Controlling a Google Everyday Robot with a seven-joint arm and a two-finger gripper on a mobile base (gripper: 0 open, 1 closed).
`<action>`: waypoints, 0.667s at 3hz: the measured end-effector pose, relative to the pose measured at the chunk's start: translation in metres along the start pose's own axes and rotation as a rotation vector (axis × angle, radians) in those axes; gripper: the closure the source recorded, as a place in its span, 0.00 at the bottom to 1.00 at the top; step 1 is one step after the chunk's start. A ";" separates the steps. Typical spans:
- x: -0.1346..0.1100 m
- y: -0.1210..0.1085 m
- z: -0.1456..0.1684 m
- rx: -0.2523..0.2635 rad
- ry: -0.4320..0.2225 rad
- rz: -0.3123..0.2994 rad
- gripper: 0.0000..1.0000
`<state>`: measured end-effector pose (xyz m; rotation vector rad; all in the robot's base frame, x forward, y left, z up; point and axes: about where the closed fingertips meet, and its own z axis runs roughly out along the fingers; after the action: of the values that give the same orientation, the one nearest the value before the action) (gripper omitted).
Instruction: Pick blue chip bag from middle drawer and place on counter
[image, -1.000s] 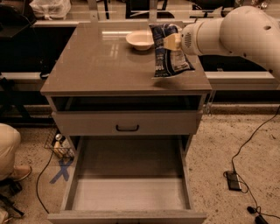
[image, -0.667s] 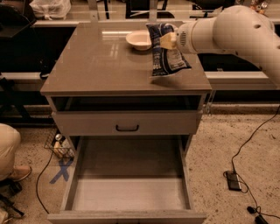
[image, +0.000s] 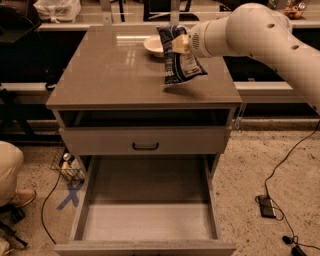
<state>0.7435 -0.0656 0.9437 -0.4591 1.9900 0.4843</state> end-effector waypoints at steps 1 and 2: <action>0.008 0.009 0.017 -0.029 0.049 -0.026 0.74; 0.013 0.014 0.023 -0.050 0.075 -0.037 0.51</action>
Offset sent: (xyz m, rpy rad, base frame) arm 0.0050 0.0249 -0.0263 -0.0586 0.0704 0.0956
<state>0.7482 -0.0435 0.9240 -0.5509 2.0414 0.5012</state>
